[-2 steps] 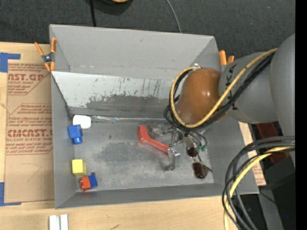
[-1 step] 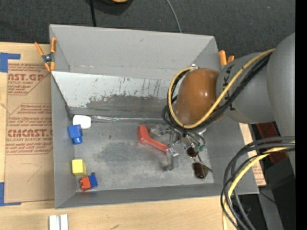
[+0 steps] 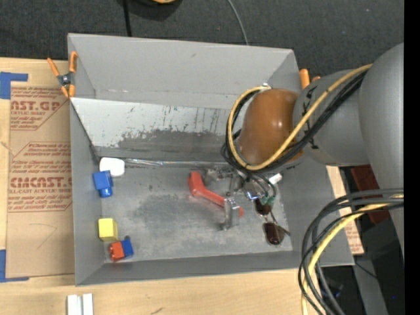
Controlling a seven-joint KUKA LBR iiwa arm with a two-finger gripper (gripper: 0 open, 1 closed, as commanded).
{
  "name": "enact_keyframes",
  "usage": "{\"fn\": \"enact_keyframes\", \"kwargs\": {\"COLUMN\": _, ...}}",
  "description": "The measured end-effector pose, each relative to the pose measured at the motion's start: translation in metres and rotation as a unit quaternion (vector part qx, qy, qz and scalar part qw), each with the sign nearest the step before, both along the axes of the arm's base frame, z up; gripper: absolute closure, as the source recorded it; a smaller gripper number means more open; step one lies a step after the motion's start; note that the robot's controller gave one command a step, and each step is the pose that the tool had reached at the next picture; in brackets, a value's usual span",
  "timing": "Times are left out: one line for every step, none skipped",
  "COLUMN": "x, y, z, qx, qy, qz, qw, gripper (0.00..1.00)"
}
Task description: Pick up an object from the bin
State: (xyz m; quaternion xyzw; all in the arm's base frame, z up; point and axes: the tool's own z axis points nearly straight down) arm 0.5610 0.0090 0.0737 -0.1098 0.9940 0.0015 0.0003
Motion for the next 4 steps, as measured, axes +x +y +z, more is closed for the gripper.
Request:
{"fn": "enact_keyframes", "kwargs": {"x": 0.0132, "y": 0.0149, "z": -0.0035, "qx": 0.0, "qy": -0.0019, "qz": 0.166, "qw": 0.9862, "gripper": 1.0}}
{"fn": "enact_keyframes", "kwargs": {"x": 0.0132, "y": 0.0149, "z": -0.0035, "qx": 0.0, "qy": -0.0019, "qz": 0.166, "qw": 0.9862, "gripper": 1.0}}
{"fn": "enact_keyframes", "kwargs": {"x": 0.0145, "y": 0.0163, "z": -0.0036, "qx": 0.0, "qy": -0.0021, "qz": 0.173, "qw": 0.9849, "gripper": 1.0}}
{"fn": "enact_keyframes", "kwargs": {"x": 0.0169, "y": 0.0184, "z": -0.0037, "qx": 0.0, "qy": -0.0027, "qz": 0.214, "qw": 0.9768, "gripper": 1.0}}
